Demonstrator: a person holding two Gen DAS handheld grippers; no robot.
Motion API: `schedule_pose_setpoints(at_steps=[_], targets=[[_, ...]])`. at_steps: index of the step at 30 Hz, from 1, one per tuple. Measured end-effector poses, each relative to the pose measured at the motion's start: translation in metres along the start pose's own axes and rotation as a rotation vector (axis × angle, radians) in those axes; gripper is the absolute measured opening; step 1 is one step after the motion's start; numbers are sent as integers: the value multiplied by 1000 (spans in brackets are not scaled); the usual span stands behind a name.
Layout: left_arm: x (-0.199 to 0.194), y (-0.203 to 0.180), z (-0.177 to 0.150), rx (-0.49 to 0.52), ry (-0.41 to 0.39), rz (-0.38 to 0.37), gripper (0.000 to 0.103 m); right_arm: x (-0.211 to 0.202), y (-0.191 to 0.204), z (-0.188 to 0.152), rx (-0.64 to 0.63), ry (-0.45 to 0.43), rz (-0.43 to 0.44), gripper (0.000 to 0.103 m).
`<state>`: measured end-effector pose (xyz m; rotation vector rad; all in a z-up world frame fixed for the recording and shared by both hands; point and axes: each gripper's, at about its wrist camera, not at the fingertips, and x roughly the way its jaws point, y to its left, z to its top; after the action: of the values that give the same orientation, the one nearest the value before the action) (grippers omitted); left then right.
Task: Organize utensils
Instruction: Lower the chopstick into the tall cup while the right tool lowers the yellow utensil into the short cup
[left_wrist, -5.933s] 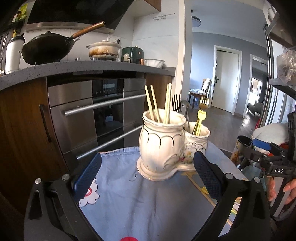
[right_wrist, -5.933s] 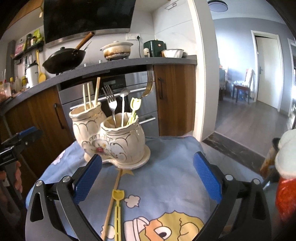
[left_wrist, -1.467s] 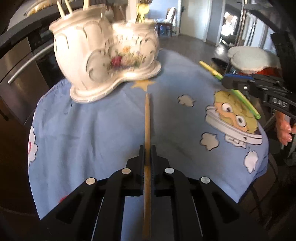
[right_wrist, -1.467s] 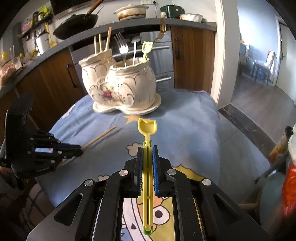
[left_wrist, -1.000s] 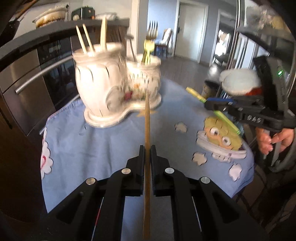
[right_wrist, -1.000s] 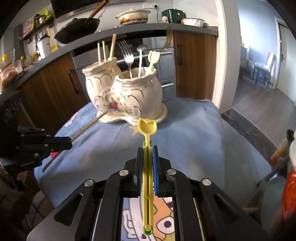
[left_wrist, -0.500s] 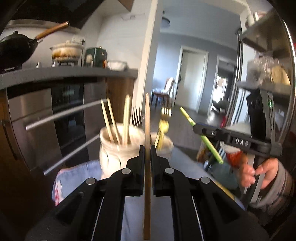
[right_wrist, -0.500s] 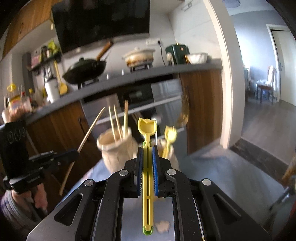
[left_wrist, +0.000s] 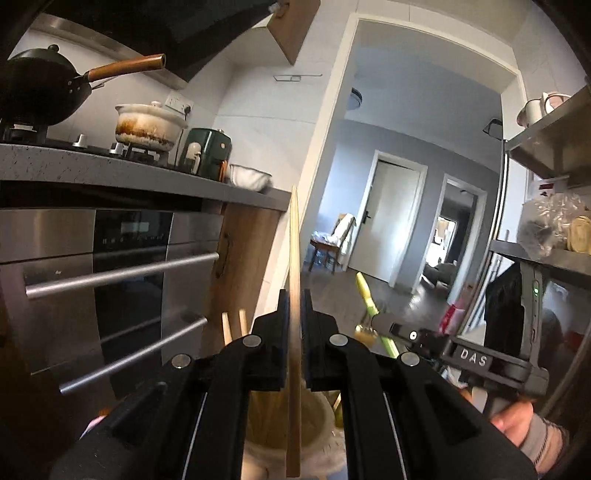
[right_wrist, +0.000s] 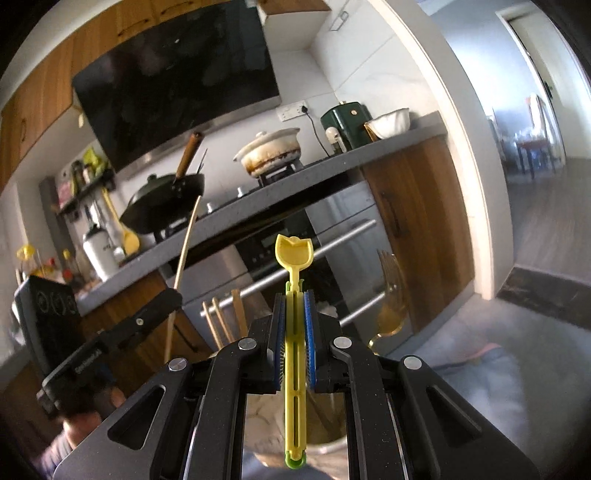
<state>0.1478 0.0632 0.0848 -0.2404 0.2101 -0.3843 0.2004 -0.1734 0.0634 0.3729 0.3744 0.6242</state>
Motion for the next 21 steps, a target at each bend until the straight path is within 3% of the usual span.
schedule_pose_setpoints(at_steps=[8,21], targets=[[12,-8,-13,64,-78,77,6,17,4,-17,-64,-77,-48,11],[0,-1,-36,93,-37,89,6,18,5,-54,-173,-99,-134,11]])
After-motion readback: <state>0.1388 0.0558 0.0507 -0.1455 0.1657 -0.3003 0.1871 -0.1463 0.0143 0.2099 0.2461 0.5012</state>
